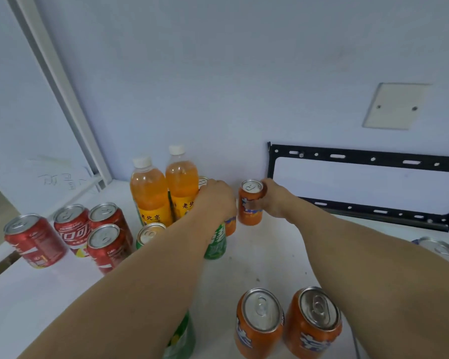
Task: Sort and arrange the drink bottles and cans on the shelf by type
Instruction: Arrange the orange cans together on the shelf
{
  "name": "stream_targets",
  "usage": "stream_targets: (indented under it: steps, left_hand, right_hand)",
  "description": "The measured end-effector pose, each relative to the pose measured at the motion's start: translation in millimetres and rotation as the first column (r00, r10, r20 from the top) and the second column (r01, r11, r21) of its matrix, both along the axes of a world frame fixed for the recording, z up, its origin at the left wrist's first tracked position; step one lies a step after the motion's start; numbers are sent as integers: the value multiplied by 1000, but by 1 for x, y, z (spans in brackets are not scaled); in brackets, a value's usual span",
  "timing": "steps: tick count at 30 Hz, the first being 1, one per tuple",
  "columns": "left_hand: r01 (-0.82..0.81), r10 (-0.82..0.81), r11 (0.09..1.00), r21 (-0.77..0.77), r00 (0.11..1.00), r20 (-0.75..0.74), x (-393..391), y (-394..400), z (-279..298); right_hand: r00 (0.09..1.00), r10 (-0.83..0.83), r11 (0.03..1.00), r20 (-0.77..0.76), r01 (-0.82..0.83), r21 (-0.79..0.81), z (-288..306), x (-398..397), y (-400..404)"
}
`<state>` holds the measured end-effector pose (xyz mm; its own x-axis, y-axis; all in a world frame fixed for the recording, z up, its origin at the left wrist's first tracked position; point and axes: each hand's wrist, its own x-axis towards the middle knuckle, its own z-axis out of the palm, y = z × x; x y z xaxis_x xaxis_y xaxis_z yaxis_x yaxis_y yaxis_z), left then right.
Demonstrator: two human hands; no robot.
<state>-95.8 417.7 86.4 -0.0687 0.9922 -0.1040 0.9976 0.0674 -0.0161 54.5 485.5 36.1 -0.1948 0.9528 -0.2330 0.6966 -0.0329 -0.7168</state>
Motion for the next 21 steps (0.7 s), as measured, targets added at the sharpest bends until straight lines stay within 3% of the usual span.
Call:
stream_targets:
  steps: [5,10,16,19,21]
  left_hand:
    - [-83,94,994,-70,981,172,-2,7,-4]
    - [-132,159,987,-91,876,455,-2,11,2]
    - [-87,48,996,6,595,803,-4,9,21]
    - [-78,52,997,-25,370,927,-4,2,29]
    - [-63,67,997,-52,274,960,-3,-4,32]
  right_hand:
    - [991,-85,996,-106,85,-6,5,5,-16]
    - [951,-185,982,-247,169,-84,15,33,-28]
    - [872,-302,953,-386,269,-137,36,63,-52]
    - [841,-338,941,-422,311,-134,45,73,-64]
    - [828,-354,935,-435,331,-131,50,79,-74]
